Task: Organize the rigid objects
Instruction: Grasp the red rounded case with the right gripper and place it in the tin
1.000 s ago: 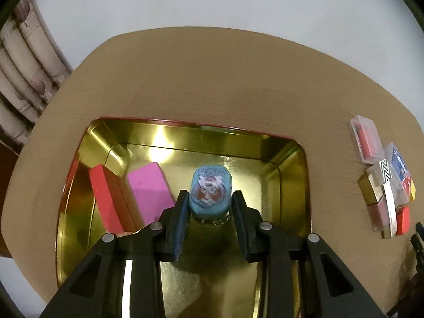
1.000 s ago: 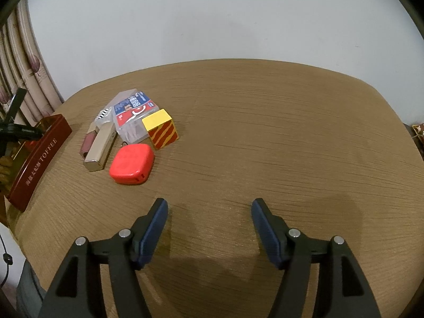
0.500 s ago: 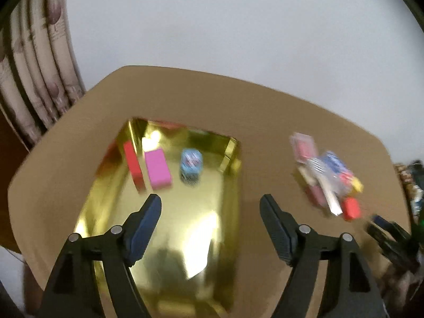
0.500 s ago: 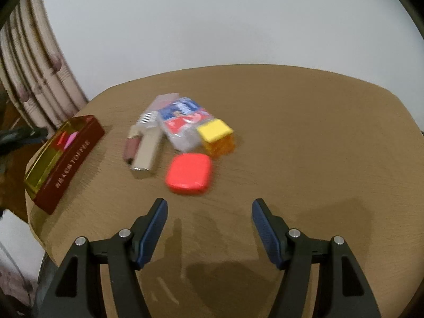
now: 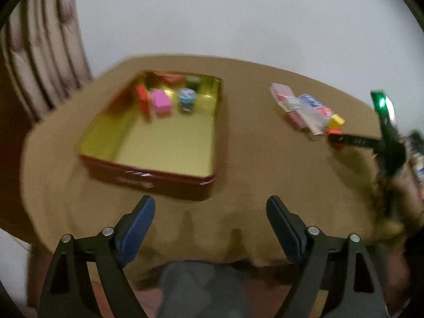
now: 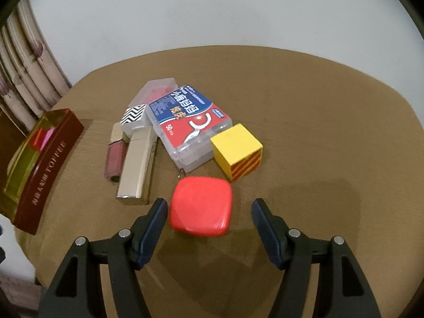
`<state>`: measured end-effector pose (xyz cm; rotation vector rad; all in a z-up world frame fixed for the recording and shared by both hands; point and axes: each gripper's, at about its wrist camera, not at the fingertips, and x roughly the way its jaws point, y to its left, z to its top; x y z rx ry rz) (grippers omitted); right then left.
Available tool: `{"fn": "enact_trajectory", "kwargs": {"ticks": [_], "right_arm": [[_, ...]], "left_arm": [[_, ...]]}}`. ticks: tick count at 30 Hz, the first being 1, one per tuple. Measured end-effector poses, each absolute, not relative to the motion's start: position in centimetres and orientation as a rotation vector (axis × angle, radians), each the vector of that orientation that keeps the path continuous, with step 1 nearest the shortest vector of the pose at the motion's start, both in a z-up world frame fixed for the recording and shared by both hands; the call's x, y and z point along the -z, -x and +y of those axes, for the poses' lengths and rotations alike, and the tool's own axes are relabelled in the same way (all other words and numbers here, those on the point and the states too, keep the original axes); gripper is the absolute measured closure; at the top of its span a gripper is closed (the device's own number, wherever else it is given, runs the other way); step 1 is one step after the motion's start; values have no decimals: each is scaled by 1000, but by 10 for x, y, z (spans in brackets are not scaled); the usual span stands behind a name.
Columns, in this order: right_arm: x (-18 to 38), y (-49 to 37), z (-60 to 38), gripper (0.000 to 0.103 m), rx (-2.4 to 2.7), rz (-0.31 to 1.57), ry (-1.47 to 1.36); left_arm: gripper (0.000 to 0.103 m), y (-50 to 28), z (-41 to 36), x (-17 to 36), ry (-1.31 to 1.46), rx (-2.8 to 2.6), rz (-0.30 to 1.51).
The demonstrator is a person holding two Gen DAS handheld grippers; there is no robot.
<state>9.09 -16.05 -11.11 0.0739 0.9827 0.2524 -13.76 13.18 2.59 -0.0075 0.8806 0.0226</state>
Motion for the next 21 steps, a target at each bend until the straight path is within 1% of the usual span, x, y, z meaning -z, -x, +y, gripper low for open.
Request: {"fn": "enact_trajectory", "kwargs": {"ticks": [1,2,3,8,11,13,16,19,21], "right_arm": [[111,-93,-157,40,-251,986,-56],[111,-95,-155,50,-243,990,-36],[112,-96,-153,55,-231,996,-22],[110,-87,-152,55,-215,999,20],[99,-73,-159,55,-221,993,-25],[81,-63,-156,55,-245,962,-43],[41,-55,-131,55,-352,904,-72],[-1,-56,-80,55,-499,853,-66],[-20,-60,-37,55,-593,836,-42]], "left_arm": [[20,145,130,-22,-15,-47,865],[20,149,129,-19,-21,-53,866],[20,154,128,-14,-28,-49,874],[20,159,133,-7,-1,-47,928],[20,163,148,-13,71,-62,914],[20,165,154,-16,89,-57,902],[18,168,160,-18,103,-75,885],[18,171,163,-22,90,-74,863],[16,173,165,-26,60,-96,844]]}}
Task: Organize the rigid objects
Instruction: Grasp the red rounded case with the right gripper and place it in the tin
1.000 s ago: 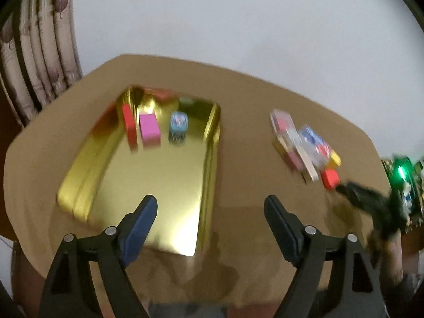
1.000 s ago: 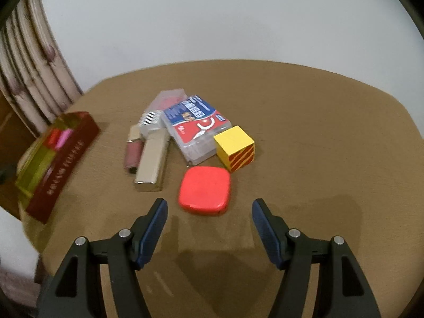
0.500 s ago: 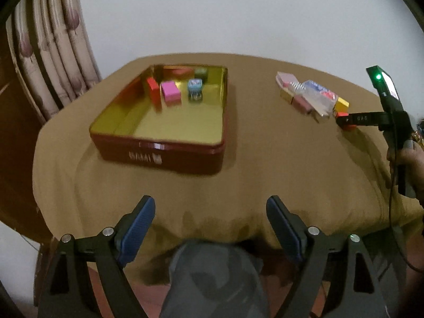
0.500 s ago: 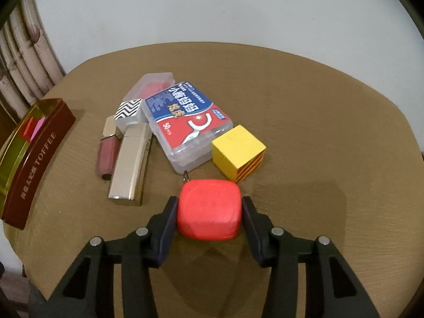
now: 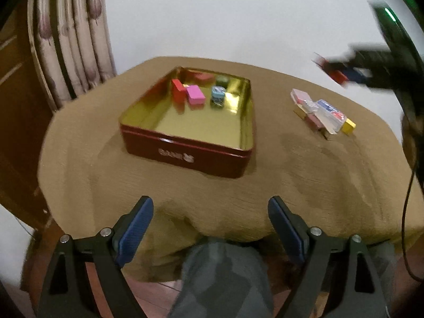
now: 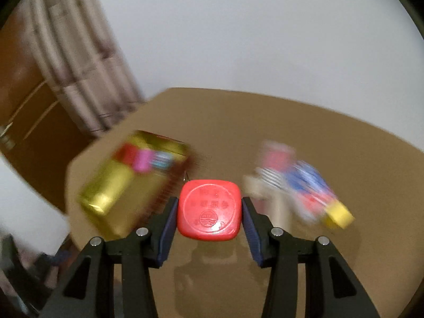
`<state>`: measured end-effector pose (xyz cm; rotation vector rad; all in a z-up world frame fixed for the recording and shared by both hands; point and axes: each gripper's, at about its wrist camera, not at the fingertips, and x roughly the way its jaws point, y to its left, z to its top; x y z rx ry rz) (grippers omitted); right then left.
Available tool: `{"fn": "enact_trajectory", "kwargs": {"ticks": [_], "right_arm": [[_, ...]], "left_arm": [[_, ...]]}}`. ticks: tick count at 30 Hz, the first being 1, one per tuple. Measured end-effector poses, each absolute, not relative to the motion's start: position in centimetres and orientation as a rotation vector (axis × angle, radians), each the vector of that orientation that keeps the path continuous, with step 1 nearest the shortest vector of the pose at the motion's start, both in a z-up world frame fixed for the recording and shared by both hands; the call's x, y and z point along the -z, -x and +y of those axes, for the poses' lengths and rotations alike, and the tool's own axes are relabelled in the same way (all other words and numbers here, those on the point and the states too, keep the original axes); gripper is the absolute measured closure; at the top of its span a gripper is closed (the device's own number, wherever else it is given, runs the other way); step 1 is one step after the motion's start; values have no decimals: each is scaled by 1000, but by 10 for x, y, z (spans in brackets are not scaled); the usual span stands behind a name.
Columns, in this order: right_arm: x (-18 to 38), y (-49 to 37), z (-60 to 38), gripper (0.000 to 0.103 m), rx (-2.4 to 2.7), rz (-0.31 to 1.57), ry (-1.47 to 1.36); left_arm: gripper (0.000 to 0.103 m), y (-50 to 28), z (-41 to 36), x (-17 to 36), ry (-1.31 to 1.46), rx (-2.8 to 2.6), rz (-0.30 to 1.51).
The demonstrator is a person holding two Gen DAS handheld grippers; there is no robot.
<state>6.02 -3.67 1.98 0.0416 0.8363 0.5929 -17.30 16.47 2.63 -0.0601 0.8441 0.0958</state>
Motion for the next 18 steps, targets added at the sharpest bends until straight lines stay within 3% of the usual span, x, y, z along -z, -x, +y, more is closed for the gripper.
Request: {"fn": "enact_trajectory", "kwargs": {"ticks": [4,10,18], "right_arm": [[-22,-74,40,55,-715,877,24],[18,-104,130,55,-783,989,150],[63,-126,163,55,-658,1072,355]], "left_arm": [[14,178,172,-34,69,-108,808],[11,173,183,-29,113,-91,845],[11,167,185,-26,136,-64,871]]}}
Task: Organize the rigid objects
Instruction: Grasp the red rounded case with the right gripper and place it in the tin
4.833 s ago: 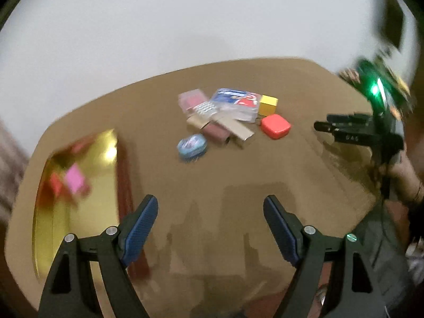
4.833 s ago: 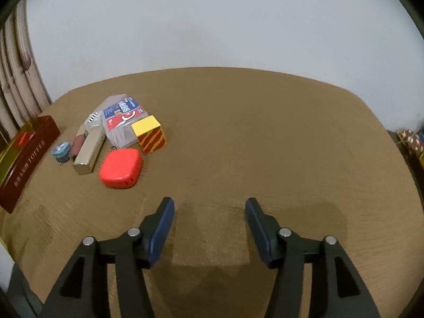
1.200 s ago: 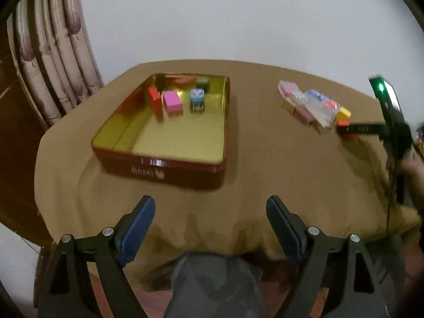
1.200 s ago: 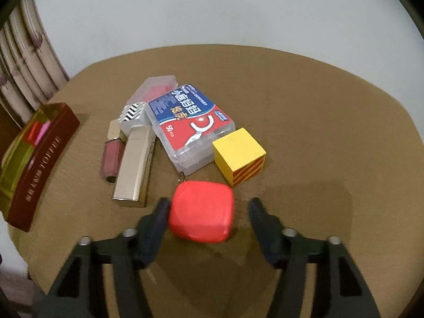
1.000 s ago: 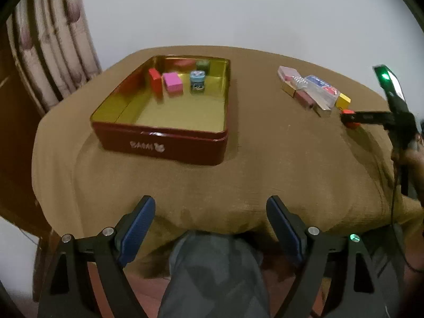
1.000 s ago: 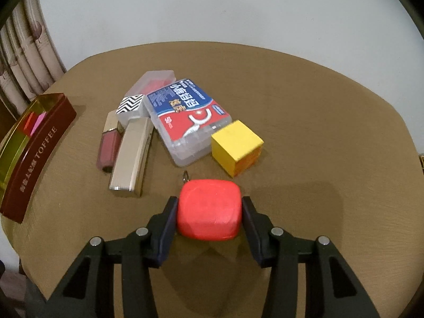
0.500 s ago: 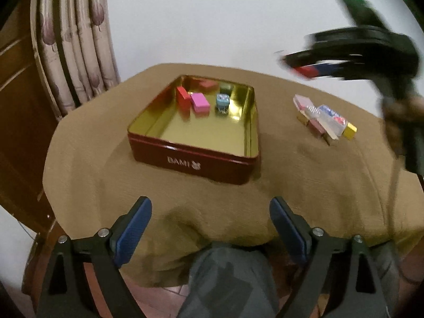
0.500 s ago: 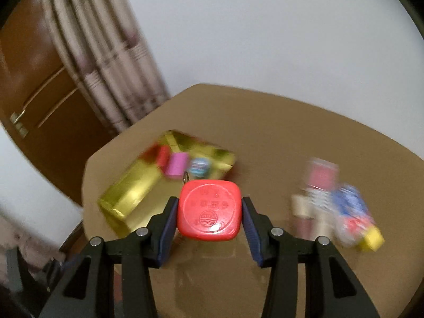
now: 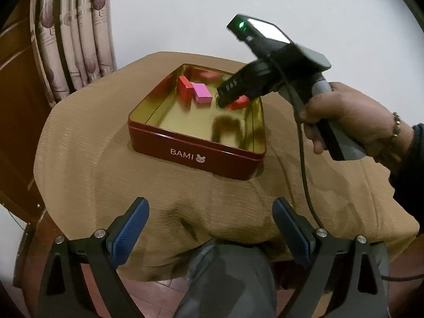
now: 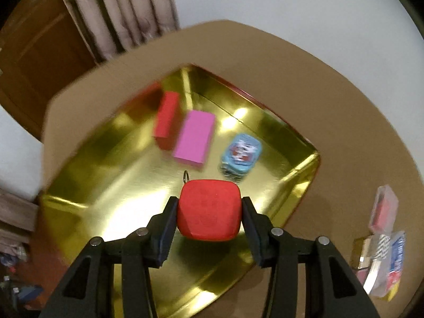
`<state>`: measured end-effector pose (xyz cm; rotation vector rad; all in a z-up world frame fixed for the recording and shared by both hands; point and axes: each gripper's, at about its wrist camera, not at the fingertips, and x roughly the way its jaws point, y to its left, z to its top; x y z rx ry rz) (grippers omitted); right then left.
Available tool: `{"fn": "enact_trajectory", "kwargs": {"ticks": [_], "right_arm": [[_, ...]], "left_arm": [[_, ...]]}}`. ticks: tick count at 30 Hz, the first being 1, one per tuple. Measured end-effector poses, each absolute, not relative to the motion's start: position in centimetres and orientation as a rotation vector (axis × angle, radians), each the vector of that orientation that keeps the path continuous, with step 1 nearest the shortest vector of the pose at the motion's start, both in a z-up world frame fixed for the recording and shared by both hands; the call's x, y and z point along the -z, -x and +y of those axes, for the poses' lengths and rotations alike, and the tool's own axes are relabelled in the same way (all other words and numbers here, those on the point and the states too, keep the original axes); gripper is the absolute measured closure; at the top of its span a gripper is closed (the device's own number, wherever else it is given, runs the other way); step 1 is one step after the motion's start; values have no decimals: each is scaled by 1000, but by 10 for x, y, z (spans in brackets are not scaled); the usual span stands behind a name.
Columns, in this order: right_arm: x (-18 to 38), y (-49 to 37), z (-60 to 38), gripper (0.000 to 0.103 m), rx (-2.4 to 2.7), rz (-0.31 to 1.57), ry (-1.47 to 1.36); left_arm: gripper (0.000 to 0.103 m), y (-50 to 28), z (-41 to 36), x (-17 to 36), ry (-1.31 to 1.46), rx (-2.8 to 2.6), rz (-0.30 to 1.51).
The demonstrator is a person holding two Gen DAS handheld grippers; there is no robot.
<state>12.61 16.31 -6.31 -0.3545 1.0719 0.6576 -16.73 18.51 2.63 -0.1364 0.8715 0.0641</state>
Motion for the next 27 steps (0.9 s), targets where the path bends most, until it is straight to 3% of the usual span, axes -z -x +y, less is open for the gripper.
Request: {"fn": "enact_trajectory", "kwargs": {"ticks": [7,13,20,27], "right_arm": [[73,-146,176,54,-585,1053,437],[35,-143,138,53,-666,918,221],[3,-80,-16,44,-517,679,23],[71,-53,-172,42,-143,792,38]], "left_arm": [[11,166,186,-22,155,-60,892],[11,170,180,-23,122,-57,875],[11,177,149,-25,8,2,855],[11,167,106,-22,1,140,933]]}}
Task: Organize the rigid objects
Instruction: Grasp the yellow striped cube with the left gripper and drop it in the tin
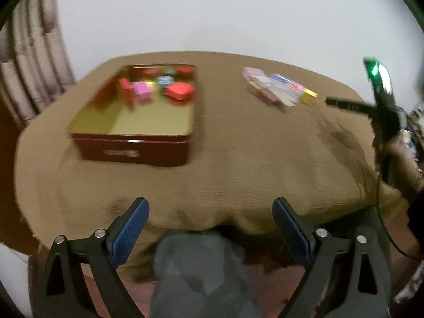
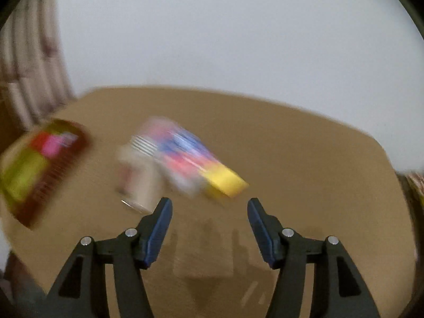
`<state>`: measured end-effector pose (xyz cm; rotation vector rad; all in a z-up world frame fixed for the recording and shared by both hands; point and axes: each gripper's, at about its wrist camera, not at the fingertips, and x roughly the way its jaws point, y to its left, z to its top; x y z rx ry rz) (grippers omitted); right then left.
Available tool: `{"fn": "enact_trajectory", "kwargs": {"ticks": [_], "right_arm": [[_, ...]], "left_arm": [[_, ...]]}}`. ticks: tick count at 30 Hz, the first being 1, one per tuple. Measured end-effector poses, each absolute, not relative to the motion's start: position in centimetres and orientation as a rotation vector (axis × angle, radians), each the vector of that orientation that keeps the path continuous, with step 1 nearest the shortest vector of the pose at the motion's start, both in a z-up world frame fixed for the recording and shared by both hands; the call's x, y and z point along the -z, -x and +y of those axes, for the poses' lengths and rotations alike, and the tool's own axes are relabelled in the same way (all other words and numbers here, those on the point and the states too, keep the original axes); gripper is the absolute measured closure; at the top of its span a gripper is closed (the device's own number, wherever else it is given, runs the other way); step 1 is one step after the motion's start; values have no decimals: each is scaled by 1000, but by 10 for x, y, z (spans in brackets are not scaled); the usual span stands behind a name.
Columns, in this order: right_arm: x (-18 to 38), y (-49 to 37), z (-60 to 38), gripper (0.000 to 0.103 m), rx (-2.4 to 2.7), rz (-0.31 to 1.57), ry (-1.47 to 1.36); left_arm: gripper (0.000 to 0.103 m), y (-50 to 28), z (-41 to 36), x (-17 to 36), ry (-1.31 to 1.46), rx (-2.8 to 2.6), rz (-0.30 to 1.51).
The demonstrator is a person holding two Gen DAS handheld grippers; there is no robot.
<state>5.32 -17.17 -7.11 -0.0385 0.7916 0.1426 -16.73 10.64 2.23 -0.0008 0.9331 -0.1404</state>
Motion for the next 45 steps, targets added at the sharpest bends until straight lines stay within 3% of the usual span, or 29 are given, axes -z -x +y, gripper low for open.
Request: {"fn": "enact_trajectory", "kwargs": {"ticks": [6,22,30,31,33,36,45], "right_arm": [[109,-41,-237,42,17,818,-26],[110,-42,-271,42,-90,744,-274],[104,-18,-308,42,-139,707,-317],[103,-16,-308,42,-144,701,-325],[102,-15,-308,42,-154,691,-334],[98,-12,-311,42,-170,674,-344],[90,3,-324,42,-211,637,-381]], "left_arm": [[11,125,61,-35,58,255,972],[13,-18,-81,-43,133,609,1101],[14,-68,-106,-6,503,460,1288],[15,-74,-106,-1,554,407,1300],[32,-82,-111,5,587,346,1309],[41,-89,-122,14,591,267,1334],[41,-98,-139,32,593,46,1323]]}}
